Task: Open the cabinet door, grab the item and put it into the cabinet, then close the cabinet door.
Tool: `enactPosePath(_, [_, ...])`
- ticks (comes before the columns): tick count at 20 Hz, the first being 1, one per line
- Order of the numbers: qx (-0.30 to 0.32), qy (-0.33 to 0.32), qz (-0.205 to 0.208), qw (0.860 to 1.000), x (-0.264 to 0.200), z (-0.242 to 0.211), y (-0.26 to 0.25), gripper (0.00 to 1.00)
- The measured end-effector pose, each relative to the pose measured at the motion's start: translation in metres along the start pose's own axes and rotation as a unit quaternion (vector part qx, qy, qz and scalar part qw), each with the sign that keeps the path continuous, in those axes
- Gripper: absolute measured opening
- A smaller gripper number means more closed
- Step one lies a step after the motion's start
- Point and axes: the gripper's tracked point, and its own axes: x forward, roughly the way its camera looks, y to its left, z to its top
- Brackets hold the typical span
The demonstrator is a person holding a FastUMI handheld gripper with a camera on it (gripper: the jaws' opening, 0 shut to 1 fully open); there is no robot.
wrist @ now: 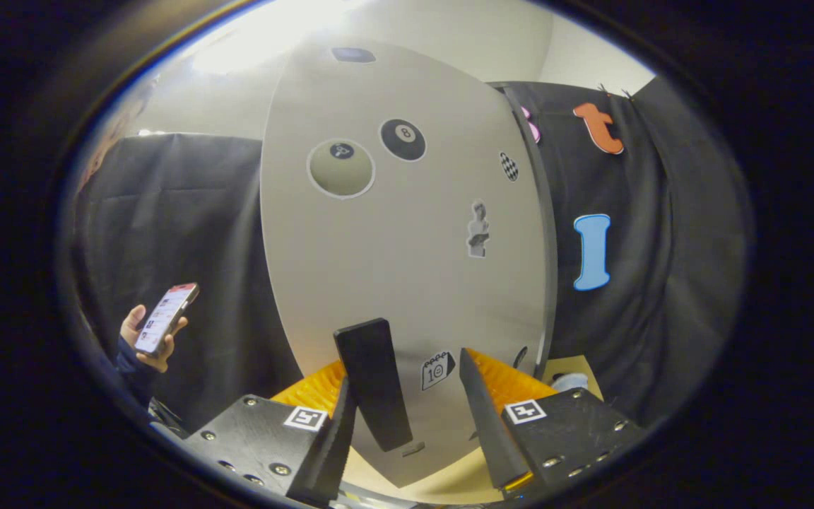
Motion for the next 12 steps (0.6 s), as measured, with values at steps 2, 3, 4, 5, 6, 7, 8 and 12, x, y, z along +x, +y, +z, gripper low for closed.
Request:
enactPosePath(2, [0.003,-0.002,-0.018,1.000,0.005,-0.001,0.006,0.76])
enactPosePath(3, [-0.002,-0.006,-0.029,1.000,0.007,0.000,0.008,0.76])
enactPosePath(4, [-0.008,-0.009,-0.039,0.999,0.009,0.000,0.011,0.76])
enactPosePath(5, [-0.015,-0.011,-0.038,0.999,0.010,-0.001,0.016,0.76])
enactPosePath(6, [-0.016,-0.006,-0.030,0.999,0.012,-0.006,0.027,0.76])
enactPosePath(7, [-0.019,-0.001,-0.029,0.999,0.012,-0.013,0.034,0.76])
enactPosePath(8, [-0.023,-0.002,-0.030,0.999,0.012,-0.014,0.033,0.76])
enactPosePath(12, [-0.007,-0.014,-0.002,1.000,0.024,-0.005,0.052,0.77])
